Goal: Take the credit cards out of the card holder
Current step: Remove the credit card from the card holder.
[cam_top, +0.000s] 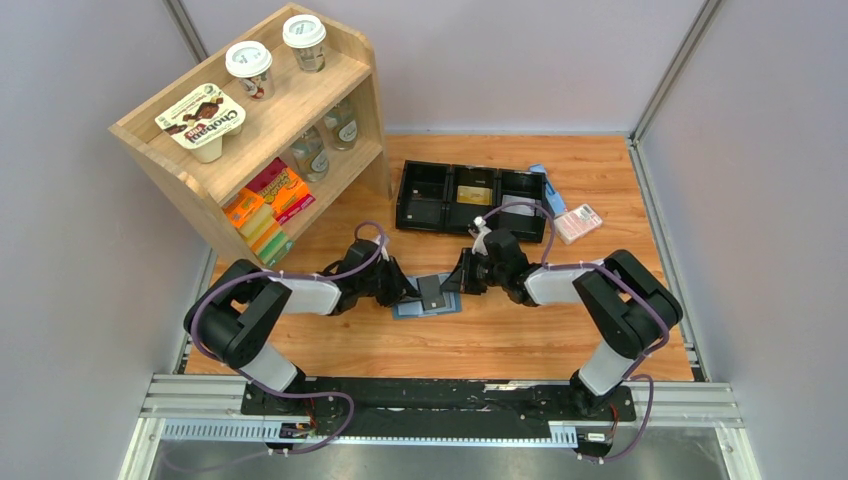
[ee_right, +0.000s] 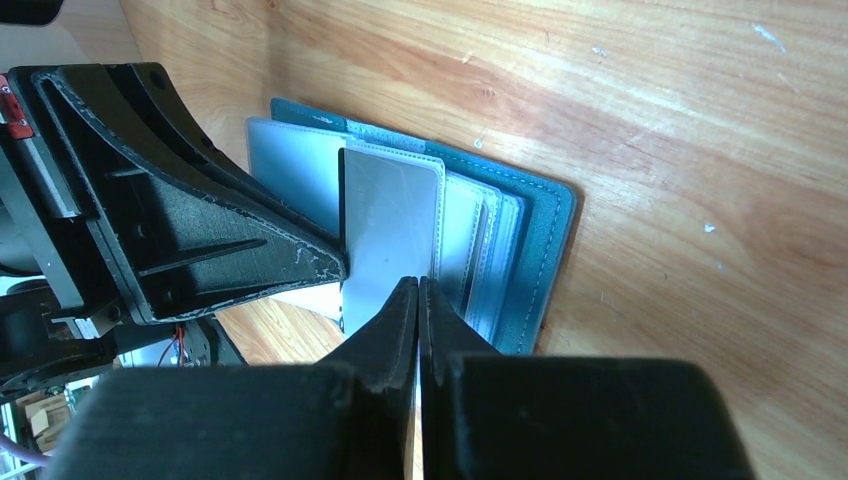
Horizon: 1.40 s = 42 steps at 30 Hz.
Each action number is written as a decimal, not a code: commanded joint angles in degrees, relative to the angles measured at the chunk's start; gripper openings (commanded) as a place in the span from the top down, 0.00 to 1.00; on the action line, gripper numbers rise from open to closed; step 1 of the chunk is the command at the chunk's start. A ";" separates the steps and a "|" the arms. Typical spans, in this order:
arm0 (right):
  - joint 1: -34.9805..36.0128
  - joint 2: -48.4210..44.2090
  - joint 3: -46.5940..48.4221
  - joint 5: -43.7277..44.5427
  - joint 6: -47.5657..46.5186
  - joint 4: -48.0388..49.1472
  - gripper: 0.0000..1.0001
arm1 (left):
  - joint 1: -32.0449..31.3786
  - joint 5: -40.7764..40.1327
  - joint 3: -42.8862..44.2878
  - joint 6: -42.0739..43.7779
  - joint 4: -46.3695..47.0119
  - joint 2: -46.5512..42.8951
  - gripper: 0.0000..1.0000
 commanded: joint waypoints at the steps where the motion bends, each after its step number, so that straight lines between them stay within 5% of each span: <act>1: -0.42 2.95 -1.38 2.37 -1.62 -2.20 0.98 | 0.47 1.70 -1.94 -0.26 7.15 -1.88 0.83; 11: -0.95 4.71 -1.56 1.58 -1.62 -0.88 0.99 | 0.47 4.51 -3.08 -0.88 14.62 -0.83 0.85; 17: -1.83 4.89 -2.44 1.66 -1.79 -0.61 0.99 | 0.91 3.90 -4.58 -1.41 15.68 -2.06 1.00; 30: -2.53 4.54 -3.05 2.28 -2.59 -1.05 0.99 | 2.49 3.45 -8.53 -1.49 13.57 -4.35 1.00; 36: -2.53 4.45 -2.96 1.84 -2.50 -0.97 0.99 | 2.49 4.25 -7.57 -1.32 13.83 -3.03 0.75; 42: -2.53 4.27 -3.05 1.66 -2.50 -1.05 0.99 | 2.49 3.46 -8.36 -2.64 16.12 -1.89 0.67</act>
